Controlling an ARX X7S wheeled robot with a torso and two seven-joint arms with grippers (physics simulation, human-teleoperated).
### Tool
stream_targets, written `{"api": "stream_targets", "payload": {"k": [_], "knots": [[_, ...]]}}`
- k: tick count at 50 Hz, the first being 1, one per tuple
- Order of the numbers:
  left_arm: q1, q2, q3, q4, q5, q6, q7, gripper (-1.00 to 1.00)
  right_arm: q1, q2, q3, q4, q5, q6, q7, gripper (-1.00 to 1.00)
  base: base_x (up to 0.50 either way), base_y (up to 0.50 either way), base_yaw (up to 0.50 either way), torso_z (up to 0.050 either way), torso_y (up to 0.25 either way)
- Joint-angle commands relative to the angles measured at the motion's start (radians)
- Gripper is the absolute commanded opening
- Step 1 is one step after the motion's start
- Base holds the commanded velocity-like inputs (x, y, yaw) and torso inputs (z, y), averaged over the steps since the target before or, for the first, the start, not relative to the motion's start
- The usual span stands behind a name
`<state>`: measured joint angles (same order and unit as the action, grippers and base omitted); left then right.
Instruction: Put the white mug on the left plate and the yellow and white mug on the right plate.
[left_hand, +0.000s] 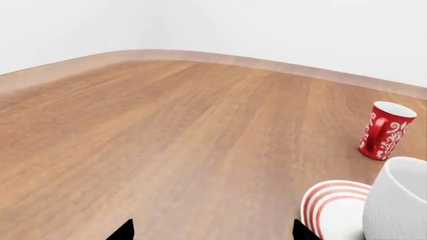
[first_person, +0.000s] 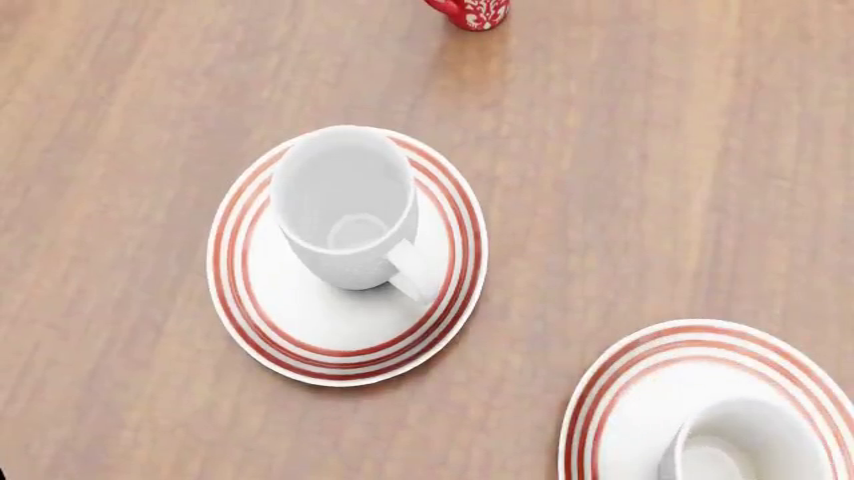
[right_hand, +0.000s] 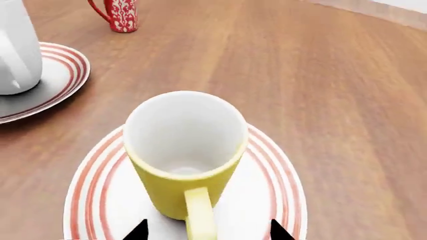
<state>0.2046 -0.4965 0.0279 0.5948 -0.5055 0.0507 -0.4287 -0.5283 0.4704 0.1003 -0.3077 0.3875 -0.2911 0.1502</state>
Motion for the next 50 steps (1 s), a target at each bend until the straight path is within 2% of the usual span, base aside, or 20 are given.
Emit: {"api": "stream_targets", "payload": {"k": [1, 7, 11, 19, 27, 33, 41, 45, 50], "knots": [[0.000, -0.001, 0.002, 0.002, 0.001, -0.001, -0.003, 1.00, -0.163, -0.042, 0.059, -0.078, -0.055, -0.178, -0.011, 1.00, 0.00, 0.00, 0.00, 0.000, 0.000], [-0.005, 0.001, 0.008, -0.004, 0.004, -0.001, -0.003, 1.00, -0.241, -0.080, 0.083, -0.130, -0.126, -0.308, -0.031, 1.00, 0.00, 0.00, 0.00, 0.000, 0.000], [-0.008, 0.001, 0.012, -0.003, 0.007, -0.003, -0.003, 1.00, -0.254, -0.099, 0.113, -0.179, -0.119, -0.302, -0.063, 1.00, 0.00, 0.00, 0.00, 0.000, 0.000], [-0.014, 0.002, 0.019, -0.009, 0.011, -0.004, -0.003, 1.00, -0.246, -0.151, 0.211, -0.359, -0.098, -0.156, -0.131, 1.00, 0.00, 0.00, 0.00, 0.000, 0.000], [-0.010, -0.003, 0.015, -0.002, 0.010, -0.001, -0.003, 1.00, -0.189, -0.080, 0.263, -0.493, -0.017, 0.024, -0.077, 1.00, 0.00, 0.00, 0.00, 0.000, 0.000], [-0.003, -0.014, 0.004, 0.010, -0.003, 0.002, -0.001, 1.00, -0.047, 0.018, 0.252, -0.534, 0.065, 0.199, -0.005, 1.00, 0.00, 0.00, 0.00, 0.000, 0.000], [-0.032, -0.027, 0.005, 0.015, -0.033, -0.022, 0.001, 1.00, 0.307, 0.172, 0.132, -0.561, 0.169, 0.539, 0.142, 1.00, 0.00, 0.00, 0.00, 0.000, 0.000], [-0.110, -0.051, 0.029, 0.059, -0.051, -0.108, -0.028, 1.00, 0.490, 0.207, 0.070, -0.522, 0.222, 0.635, 0.165, 1.00, 0.00, 0.00, 0.00, 0.000, 0.000], [-0.285, -0.088, 0.083, 0.115, -0.107, -0.279, -0.069, 1.00, 0.665, 0.201, -0.017, -0.433, 0.218, 0.686, 0.160, 1.00, 0.00, 0.00, 0.00, 0.000, 0.000]]}}
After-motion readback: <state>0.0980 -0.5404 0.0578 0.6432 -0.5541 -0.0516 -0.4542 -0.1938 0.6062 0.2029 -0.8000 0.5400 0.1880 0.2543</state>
